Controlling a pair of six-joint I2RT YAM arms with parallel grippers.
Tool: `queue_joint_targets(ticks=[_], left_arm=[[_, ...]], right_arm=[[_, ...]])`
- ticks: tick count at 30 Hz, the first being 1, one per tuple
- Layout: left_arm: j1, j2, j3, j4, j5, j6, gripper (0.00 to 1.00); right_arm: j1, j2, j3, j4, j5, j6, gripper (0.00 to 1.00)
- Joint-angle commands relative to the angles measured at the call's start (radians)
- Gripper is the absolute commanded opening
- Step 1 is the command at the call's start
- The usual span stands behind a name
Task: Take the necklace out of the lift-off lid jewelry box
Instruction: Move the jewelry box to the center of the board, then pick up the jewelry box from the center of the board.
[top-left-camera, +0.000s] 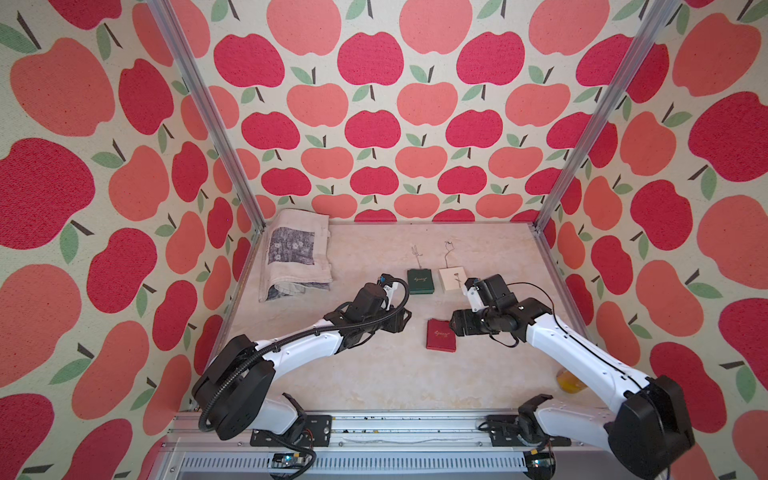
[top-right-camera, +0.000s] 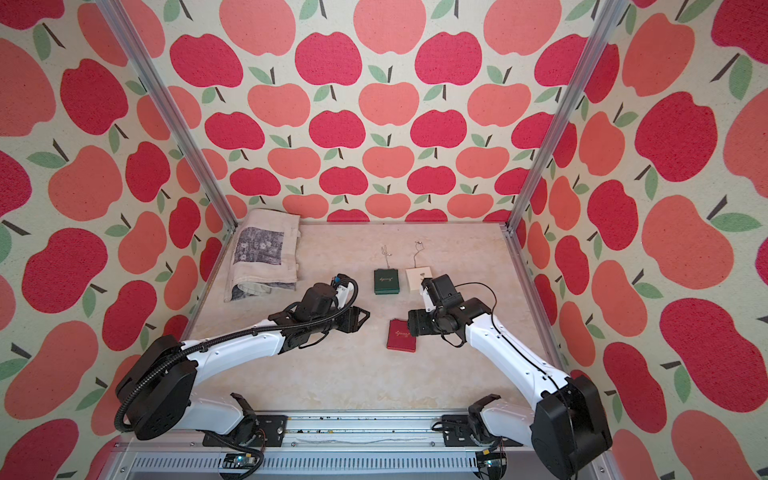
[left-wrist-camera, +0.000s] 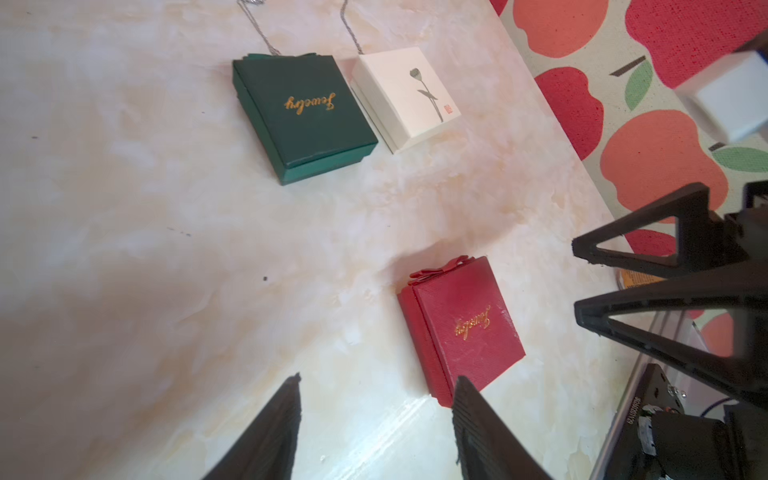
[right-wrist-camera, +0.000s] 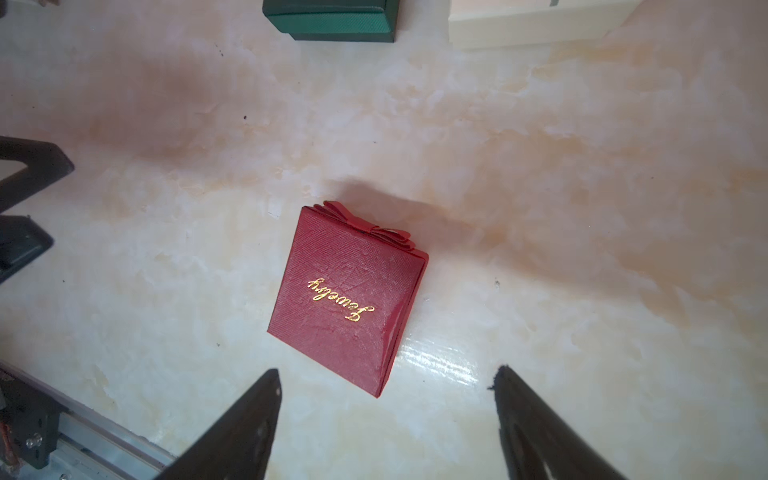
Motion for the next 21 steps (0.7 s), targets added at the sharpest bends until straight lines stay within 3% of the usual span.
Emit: queue_joint_targets(ticks=[1,5,11,21], left_arm=[[0.014,-0.029,-0.024,-0.014,-0.015,0.037,0.61],[0.027,-0.047,-0.038,-0.029,-0.005,0.044,0.61],[0.041,-0.081,-0.046,-0.070,-0.004,0.060,0.61],[0.047,-0.140,-0.089,-0.069,-0.024,0.043,0.62]], right_arm=[[0.034,0.036,0.015,-0.015,0.053,0.065,0.94],[0.062,0.098,-0.007,0.083,0.006,0.123,0.99],[0.088,0.189,0.004,0.149,0.001,0.159,0.99],[0.090,0.302,0.051,0.185,-0.074,0.120,0.99]])
